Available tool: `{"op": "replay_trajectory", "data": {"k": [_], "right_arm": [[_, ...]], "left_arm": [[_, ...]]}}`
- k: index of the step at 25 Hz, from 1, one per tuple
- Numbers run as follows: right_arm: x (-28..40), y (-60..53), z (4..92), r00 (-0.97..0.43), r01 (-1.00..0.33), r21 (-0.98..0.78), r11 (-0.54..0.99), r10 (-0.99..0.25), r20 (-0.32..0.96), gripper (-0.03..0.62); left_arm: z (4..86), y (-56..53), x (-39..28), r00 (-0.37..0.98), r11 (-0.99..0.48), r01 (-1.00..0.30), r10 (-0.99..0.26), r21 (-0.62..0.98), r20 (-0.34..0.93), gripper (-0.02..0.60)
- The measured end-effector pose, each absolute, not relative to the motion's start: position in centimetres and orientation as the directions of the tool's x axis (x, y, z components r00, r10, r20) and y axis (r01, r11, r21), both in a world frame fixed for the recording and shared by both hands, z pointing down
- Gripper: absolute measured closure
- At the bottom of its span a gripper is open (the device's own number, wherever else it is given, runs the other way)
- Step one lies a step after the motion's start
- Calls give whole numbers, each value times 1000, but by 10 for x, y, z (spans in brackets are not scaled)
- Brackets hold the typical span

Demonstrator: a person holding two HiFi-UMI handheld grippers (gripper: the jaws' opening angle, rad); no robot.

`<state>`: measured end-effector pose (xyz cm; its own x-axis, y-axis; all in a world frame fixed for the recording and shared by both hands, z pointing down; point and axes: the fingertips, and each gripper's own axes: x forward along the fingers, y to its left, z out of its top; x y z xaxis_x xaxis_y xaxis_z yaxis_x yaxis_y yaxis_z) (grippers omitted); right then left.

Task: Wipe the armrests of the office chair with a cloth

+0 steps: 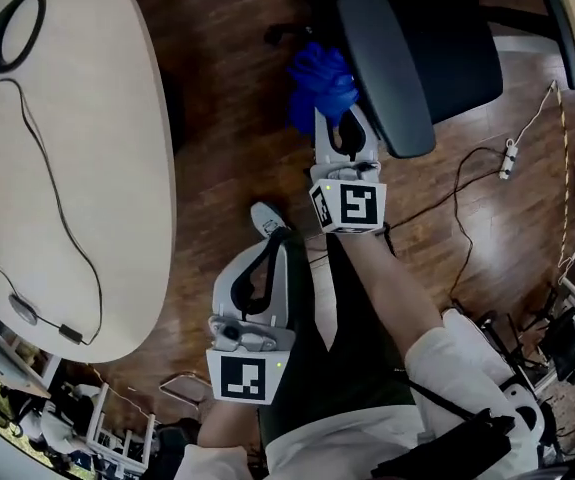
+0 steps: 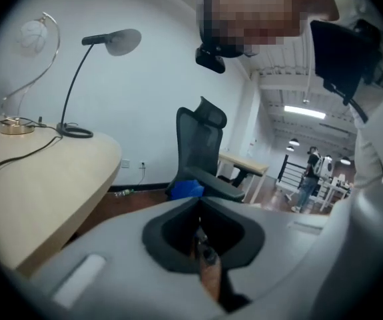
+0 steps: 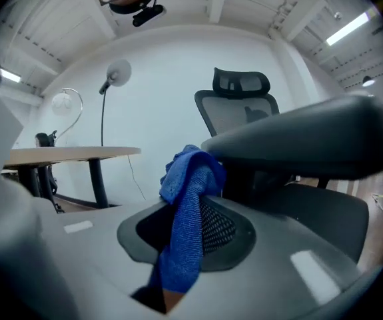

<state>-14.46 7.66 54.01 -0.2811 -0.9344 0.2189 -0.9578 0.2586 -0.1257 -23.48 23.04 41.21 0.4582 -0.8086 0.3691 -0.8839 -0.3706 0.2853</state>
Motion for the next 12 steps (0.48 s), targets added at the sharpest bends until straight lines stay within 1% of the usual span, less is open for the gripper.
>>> {"op": "replay_trajectory", "data": {"k": [3,5,7,10,12], "right_arm": [[-133,55,551,-240,-969,-117,219,-946,218,507],[-130,45,575,-228,-972,-108,207,-942,248,507],[-134,37,620,-234,-972,-106,211,-914,331,507],[-137,27,701,-232,-973,-118,200,-830,507,507],[-139,22,723,-249,-967,-96,236,-796,551,508]], "left_arm": [[416,236,-245,445,-352,-889,-815,292,372,581],[420,236,-250,439,-348,-893,-817,287,374,581],[427,235,-256,423,-333,-901,-820,280,385,581],[433,233,-263,392,-298,-913,-829,278,399,581],[431,229,-266,379,-285,-917,-840,278,388,581]]}}
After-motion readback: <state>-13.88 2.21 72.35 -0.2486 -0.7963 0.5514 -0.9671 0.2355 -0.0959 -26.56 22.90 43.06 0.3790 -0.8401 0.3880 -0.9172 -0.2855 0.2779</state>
